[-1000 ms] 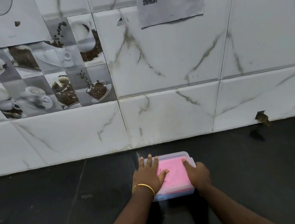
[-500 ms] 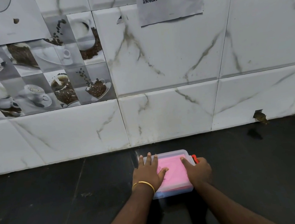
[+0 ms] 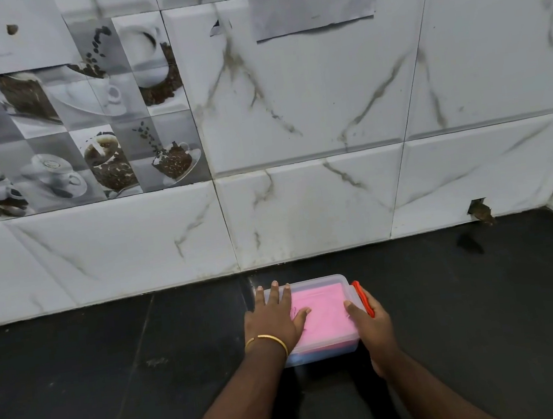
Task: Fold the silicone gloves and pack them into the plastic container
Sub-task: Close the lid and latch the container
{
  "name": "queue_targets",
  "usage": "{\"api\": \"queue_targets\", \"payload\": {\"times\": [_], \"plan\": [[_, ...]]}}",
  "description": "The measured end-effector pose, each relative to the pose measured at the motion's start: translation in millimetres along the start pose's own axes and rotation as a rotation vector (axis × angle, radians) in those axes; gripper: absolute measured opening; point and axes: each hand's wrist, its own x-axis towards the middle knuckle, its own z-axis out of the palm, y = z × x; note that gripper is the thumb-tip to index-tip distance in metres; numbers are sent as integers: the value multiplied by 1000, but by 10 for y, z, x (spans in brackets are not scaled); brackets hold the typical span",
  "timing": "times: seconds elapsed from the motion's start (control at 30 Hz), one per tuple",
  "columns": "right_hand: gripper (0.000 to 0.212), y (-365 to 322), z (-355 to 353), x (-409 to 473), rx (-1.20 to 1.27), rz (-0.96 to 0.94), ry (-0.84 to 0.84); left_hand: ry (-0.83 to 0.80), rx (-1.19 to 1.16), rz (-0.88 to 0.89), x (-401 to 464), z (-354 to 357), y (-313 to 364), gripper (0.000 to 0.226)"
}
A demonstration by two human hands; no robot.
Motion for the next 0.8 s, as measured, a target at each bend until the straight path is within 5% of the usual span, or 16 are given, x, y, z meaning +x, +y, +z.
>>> {"api": "queue_targets", "payload": {"times": [0.33, 0.8], "plan": [[54, -31, -39, 36, -287, -149, -51, -13, 1, 2, 0, -5, -3, 76], [56, -28, -39, 15, -333, -123, -68, 22, -64, 23, -36, 18, -68, 74]]}}
